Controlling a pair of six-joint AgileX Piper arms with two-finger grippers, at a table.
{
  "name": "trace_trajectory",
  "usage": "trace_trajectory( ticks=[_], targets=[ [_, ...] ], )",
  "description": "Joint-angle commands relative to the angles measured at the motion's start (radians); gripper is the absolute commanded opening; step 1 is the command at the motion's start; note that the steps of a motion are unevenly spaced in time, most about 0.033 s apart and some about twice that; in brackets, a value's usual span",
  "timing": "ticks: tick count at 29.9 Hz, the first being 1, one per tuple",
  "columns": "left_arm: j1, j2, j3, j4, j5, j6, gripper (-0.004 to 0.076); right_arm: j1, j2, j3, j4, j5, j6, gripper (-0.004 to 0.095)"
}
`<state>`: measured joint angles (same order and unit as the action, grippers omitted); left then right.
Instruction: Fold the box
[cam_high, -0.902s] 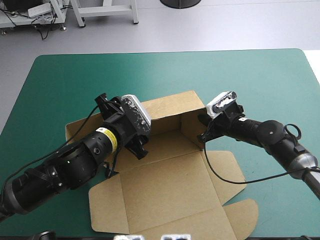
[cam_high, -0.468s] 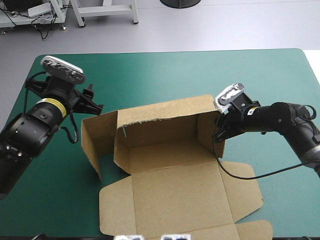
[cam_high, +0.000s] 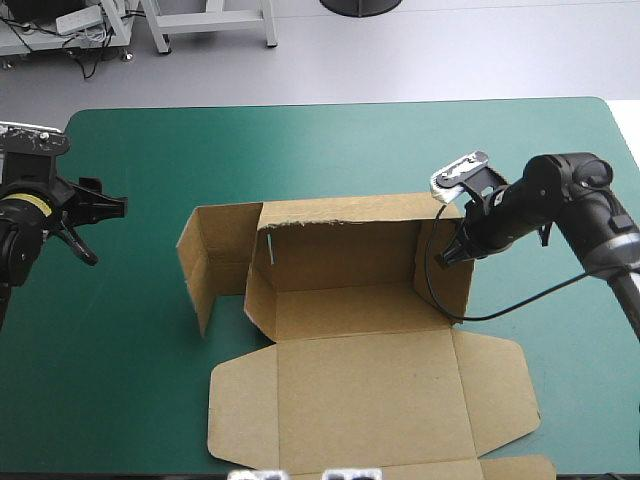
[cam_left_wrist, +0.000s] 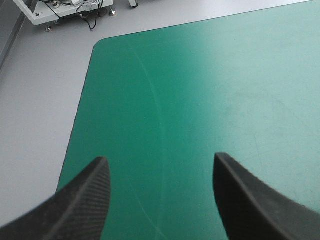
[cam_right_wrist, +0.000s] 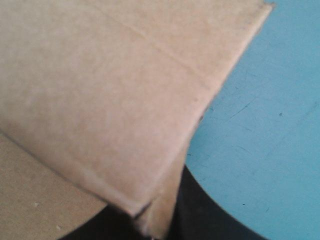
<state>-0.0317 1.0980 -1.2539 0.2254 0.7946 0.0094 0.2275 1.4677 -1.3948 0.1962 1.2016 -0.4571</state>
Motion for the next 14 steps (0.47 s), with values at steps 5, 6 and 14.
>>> trace_trajectory(
  ticks=[5, 6, 14],
  targets=[
    [0.010, -0.019, -0.035, -0.034, -0.064, 0.033, 0.0433, -0.003, 0.265, -0.231, -0.019, 0.051, -0.026, -0.0012],
    [0.010, -0.019, -0.035, -0.031, -0.061, 0.035, 0.0433, -0.003, 0.290, -0.258, -0.012, 0.051, -0.031, -0.0009],
    [0.010, -0.013, -0.035, -0.029, -0.037, 0.059, 0.0433, -0.001, 0.392, -0.413, 0.070, 0.051, -0.060, 0.0480]
  ],
)
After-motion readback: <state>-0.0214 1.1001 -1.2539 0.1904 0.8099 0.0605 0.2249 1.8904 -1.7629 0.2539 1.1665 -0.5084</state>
